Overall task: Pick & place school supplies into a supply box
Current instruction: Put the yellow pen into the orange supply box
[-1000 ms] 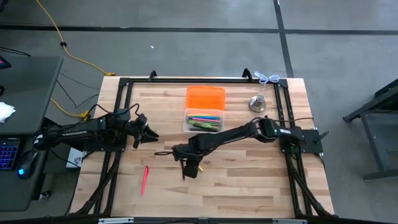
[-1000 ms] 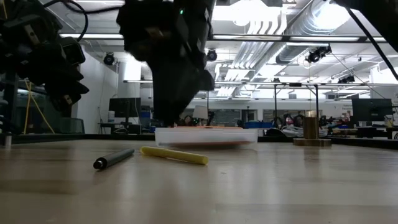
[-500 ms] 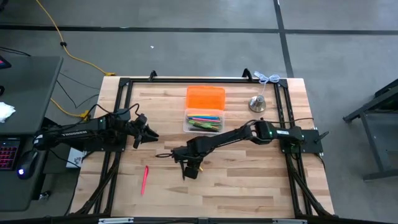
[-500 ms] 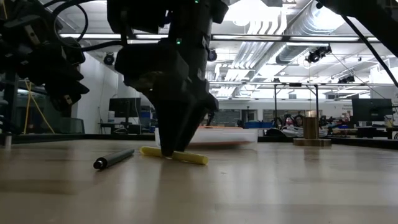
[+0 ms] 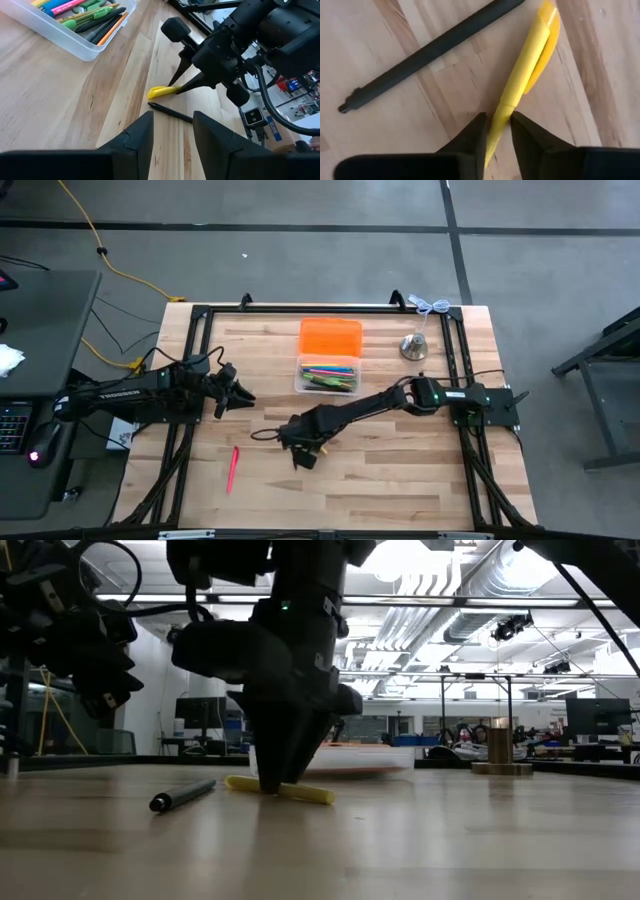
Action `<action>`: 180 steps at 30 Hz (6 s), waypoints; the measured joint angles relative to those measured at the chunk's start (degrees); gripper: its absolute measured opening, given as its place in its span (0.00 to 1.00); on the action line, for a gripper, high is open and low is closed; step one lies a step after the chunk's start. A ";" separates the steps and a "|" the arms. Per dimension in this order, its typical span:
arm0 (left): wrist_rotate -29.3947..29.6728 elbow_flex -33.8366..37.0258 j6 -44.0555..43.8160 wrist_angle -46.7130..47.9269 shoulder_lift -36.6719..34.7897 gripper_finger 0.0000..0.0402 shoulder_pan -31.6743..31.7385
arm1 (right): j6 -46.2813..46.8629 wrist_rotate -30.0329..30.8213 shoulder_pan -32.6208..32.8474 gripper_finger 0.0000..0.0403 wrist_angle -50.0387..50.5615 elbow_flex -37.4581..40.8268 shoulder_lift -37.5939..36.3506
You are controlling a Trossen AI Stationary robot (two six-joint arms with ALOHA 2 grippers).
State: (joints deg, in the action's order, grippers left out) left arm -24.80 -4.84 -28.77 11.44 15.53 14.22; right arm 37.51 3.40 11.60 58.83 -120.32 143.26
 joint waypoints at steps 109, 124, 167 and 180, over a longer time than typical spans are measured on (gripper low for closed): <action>3.38 0.00 -9.05 -41.82 -0.02 0.42 0.02 | 0.95 -7.54 -11.99 0.00 -40.20 0.18 -19.65; 4.12 0.00 -9.05 -41.77 0.00 0.42 0.03 | 0.99 -6.34 -12.48 0.00 -40.24 0.18 -19.54; 11.58 -0.02 -7.52 -39.73 -0.02 0.42 0.02 | 3.61 -9.63 -12.33 0.00 -43.64 0.18 -17.08; 11.13 -0.07 -7.96 -38.71 -0.05 0.22 0.00 | 2.76 -9.41 -12.40 0.00 -43.24 0.25 -17.03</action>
State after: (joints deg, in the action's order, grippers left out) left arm -13.67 -4.91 -36.73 -27.27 15.48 14.22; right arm 40.27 -6.01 -0.80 15.59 -120.07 126.23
